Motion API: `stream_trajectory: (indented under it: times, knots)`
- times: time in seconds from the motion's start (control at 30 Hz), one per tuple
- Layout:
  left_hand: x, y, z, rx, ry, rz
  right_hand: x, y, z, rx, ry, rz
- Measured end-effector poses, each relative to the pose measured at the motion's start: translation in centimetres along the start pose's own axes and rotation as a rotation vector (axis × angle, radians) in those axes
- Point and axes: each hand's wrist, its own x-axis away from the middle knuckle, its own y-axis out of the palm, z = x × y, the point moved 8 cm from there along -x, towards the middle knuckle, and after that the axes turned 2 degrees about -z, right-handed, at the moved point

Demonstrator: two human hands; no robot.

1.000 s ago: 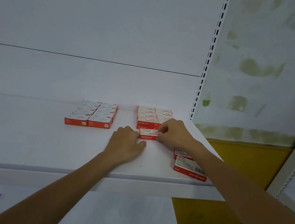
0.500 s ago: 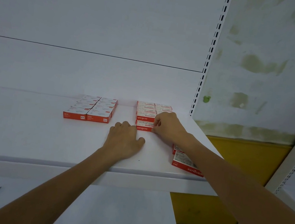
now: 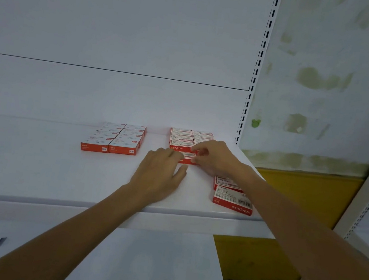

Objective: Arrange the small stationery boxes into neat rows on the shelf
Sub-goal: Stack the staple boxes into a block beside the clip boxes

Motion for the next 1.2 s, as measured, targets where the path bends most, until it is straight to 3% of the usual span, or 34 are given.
stream_trajectory:
  times: [0.13,0.27,0.33,0.43,0.53,0.9,1.2]
  knots:
    - [0.3,0.9,0.9,0.273,0.094,-0.156,2.2,-2.8,1.9,-0.084,-0.011,0.105]
    - [-0.1,1.5,1.1,0.582,-0.018,-0.238,4.8,-6.3,6.8,0.006,0.196,0.295]
    - [-1.1,1.8,1.6,0.636,-0.057,-0.265,5.7,-5.8,8.5,0.018,0.305,0.194]
    - [-2.3,2.9,3.2,0.616,-0.043,-0.334,6.4,-3.5,8.6,-0.124,0.318,-0.002]
    - [-2.6,4.5,4.3,0.574,-0.022,-0.383,6.3,-3.1,8.1,-0.155,0.263,0.053]
    - [-2.7,4.0,2.9,0.752,-0.095,-0.255,5.0,-2.3,7.5,-0.289,0.252,0.084]
    - [-2.5,1.7,0.2,0.815,-0.283,0.06,3.0,-4.5,3.0,-0.174,-0.093,0.557]
